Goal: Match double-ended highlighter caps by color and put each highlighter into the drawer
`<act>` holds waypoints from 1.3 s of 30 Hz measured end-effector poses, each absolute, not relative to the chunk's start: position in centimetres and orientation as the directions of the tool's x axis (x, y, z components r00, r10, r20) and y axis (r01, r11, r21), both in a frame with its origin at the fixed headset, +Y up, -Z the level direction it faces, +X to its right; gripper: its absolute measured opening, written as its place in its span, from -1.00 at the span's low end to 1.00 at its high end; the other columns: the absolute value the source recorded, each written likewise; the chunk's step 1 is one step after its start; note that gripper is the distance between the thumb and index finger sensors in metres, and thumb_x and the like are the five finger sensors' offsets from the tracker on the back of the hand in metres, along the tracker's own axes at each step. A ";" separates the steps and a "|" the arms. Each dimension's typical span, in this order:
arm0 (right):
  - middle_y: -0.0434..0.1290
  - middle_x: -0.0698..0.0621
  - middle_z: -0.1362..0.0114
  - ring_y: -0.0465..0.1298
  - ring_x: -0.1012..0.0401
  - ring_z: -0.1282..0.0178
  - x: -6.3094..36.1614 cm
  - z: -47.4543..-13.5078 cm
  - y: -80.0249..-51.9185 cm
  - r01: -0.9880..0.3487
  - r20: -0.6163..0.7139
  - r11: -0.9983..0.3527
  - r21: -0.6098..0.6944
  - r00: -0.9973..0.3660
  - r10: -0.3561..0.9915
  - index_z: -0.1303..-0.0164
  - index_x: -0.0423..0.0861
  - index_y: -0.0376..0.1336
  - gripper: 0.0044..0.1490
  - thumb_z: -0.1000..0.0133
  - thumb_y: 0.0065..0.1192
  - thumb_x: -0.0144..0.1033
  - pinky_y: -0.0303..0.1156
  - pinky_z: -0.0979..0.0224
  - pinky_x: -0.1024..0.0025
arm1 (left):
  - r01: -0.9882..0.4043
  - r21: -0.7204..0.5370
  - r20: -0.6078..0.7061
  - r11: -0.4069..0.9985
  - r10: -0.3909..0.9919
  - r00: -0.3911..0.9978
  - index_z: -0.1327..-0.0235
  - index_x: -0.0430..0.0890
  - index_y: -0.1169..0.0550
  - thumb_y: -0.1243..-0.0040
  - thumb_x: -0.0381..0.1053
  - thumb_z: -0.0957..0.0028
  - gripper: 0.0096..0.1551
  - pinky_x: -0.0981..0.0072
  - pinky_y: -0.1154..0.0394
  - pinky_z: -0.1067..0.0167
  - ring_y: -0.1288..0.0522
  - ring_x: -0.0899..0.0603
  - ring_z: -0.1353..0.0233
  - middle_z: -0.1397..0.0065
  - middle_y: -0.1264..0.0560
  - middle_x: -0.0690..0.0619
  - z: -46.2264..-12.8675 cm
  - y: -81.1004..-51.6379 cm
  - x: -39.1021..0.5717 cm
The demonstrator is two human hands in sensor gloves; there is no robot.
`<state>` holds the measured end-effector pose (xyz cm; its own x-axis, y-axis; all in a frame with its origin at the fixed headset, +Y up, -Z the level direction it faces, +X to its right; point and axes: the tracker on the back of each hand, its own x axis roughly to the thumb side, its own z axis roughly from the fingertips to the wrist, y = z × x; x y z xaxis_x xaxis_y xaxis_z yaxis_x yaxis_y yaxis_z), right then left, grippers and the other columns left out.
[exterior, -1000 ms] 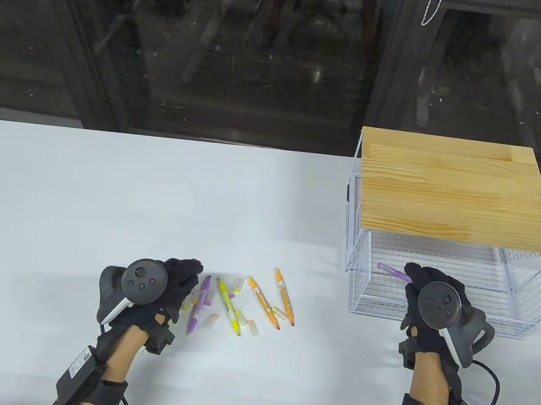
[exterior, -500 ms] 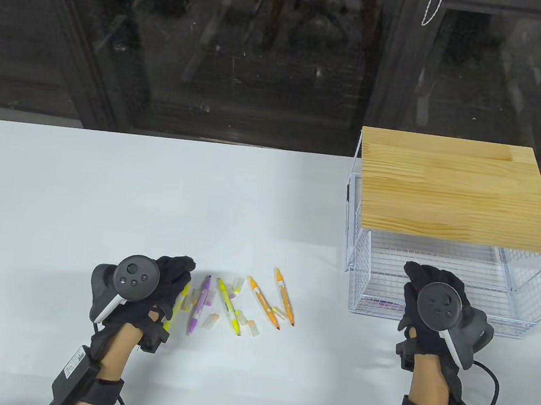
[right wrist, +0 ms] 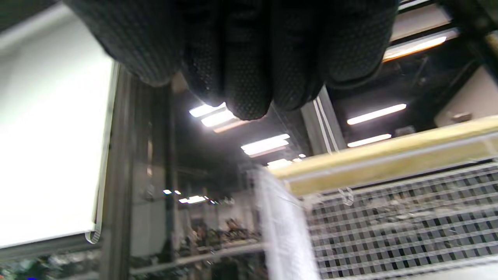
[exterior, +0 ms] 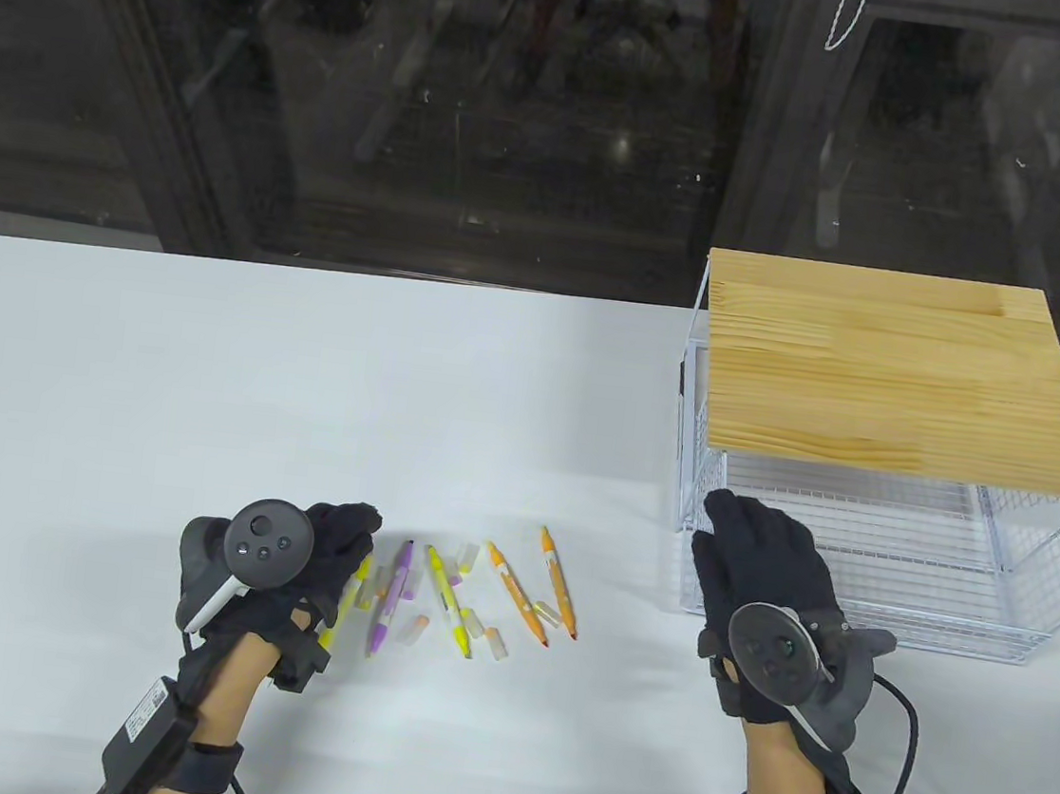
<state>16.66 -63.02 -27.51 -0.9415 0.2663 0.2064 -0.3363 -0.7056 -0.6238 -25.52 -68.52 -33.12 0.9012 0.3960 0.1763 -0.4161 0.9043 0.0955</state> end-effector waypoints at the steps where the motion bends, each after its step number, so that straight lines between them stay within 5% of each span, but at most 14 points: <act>1: 0.58 0.03 -0.35 0.59 0.02 -0.25 16.1 -27.3 -62.9 -0.369 0.238 -0.699 -0.613 -0.930 0.281 -0.28 0.09 0.47 -0.41 -0.06 0.31 0.03 0.54 -0.30 0.17 | -0.416 0.095 0.176 0.905 0.396 0.901 -0.13 0.11 -0.70 -0.28 0.12 0.10 -0.50 -0.26 -0.57 -0.01 -0.68 -0.26 -0.13 -0.18 -0.73 0.06 -33.1 -68.5 -25.5; 20: 0.64 -0.03 -0.21 0.62 -0.03 -0.14 10.0 -29.8 -67.9 -0.383 0.347 -0.877 -0.290 -0.896 0.277 -0.20 0.03 0.51 -0.43 -0.06 0.27 0.04 0.56 -0.17 0.07 | -0.414 0.086 0.167 0.906 0.396 0.903 -0.13 0.11 -0.70 -0.28 0.12 0.09 -0.50 -0.26 -0.57 -0.01 -0.68 -0.26 -0.13 -0.17 -0.73 0.05 -33.3 -68.7 -25.5; 39: 0.59 -0.09 -0.27 0.47 -0.12 -0.22 9.1 -31.7 -69.3 -0.287 0.226 -0.931 -0.226 -0.945 0.237 -0.26 0.00 0.48 -0.38 -0.05 0.30 0.04 0.44 -0.26 -0.03 | -0.410 0.091 0.163 0.908 0.392 0.905 -0.13 0.11 -0.70 -0.28 0.12 0.09 -0.50 -0.26 -0.57 -0.01 -0.68 -0.26 -0.13 -0.17 -0.73 0.06 -33.1 -68.5 -25.7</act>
<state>9.10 -69.28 -31.65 -0.9449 0.2366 0.2262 -0.2872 -0.9308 -0.2262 -25.71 -68.47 -33.11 0.9052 0.3924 0.1631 -0.4098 0.9076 0.0908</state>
